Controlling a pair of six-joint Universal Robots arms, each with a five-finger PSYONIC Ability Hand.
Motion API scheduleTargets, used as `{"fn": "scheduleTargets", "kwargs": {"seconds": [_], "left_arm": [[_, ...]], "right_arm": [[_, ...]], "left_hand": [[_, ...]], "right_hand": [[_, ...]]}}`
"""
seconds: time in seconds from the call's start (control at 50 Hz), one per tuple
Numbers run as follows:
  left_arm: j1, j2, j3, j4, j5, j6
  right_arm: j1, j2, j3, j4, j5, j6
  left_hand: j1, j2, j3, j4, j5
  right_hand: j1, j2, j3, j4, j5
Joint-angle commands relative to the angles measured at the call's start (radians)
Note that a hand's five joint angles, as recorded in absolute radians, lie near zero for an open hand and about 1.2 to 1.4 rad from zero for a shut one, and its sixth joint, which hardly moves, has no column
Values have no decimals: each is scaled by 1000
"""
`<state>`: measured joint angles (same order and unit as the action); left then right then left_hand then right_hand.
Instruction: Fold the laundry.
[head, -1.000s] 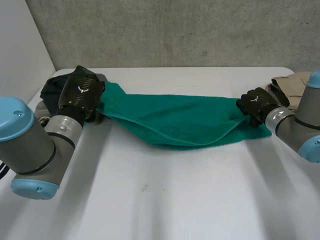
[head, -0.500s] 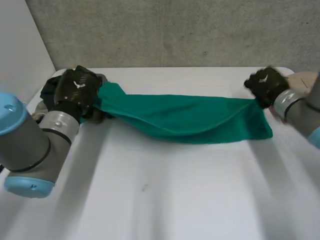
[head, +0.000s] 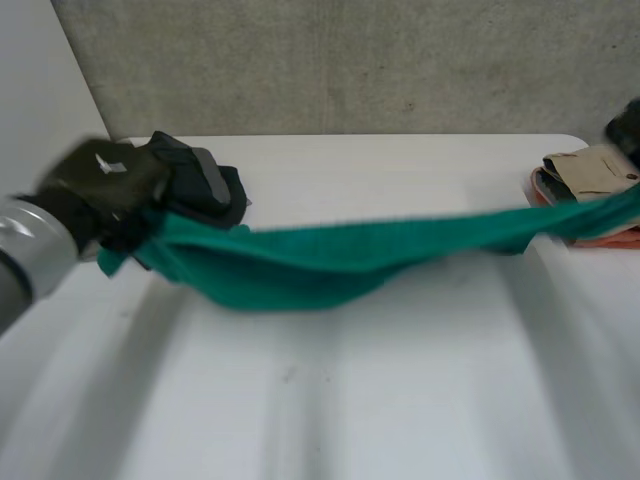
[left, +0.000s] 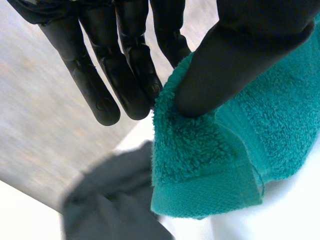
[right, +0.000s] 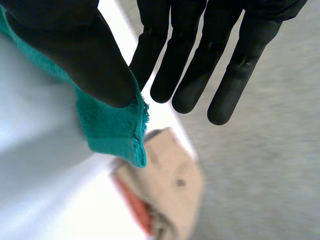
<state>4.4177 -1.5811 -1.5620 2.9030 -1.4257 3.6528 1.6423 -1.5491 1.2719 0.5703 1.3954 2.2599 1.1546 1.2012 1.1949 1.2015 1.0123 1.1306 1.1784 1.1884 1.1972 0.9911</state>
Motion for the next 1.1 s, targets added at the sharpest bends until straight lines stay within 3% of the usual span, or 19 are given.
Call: {"fn": "scheduleTargets", "kwargs": {"seconds": [0.02,0.12,0.2,0.28,0.3,0.38,0.5,0.58,0.74,0.96,1.04,1.1], "left_arm": [[5,-397,149,41,-5,118],[-3,-585,405,99,-15,214],[2,-663,627,281,-19,231],[-8,-671,734,612,-18,219],[-6,-666,743,754,-24,204],[-9,-636,738,985,-32,141],[-6,-596,700,926,-71,52],[0,-560,577,914,-65,6],[-17,-513,298,915,-58,6],[-63,-491,-67,884,-27,12],[-69,-380,-196,739,-24,32],[-70,-286,-260,528,-27,70]], "right_arm": [[103,332,-101,-41,105,-8],[139,525,-345,-203,217,45],[148,587,-504,-439,241,145],[151,564,-546,-747,272,248],[151,554,-546,-800,284,262],[163,524,-525,-997,313,279],[163,514,-490,-1009,303,312],[156,488,-373,-1004,245,342],[146,472,-153,-978,122,343],[90,474,101,-808,51,314],[44,446,214,-664,21,195],[28,374,279,-565,13,92]], "left_hand": [[242,195,201,195,209],[242,195,201,195,209],[242,195,201,195,209],[242,195,201,195,209],[242,195,201,195,209],[242,195,201,195,209],[242,195,201,195,209],[242,195,201,195,209],[242,195,201,195,209],[242,195,201,195,209],[242,195,201,195,209],[242,195,201,195,209]], "right_hand": [[266,218,208,199,231],[266,218,208,199,231],[266,218,208,199,231],[266,218,208,199,231],[266,218,208,199,231],[266,218,208,199,231],[266,218,208,199,231],[266,218,208,199,231],[266,218,208,199,231],[266,218,208,199,231],[266,218,208,199,231],[266,218,208,199,231]]}}
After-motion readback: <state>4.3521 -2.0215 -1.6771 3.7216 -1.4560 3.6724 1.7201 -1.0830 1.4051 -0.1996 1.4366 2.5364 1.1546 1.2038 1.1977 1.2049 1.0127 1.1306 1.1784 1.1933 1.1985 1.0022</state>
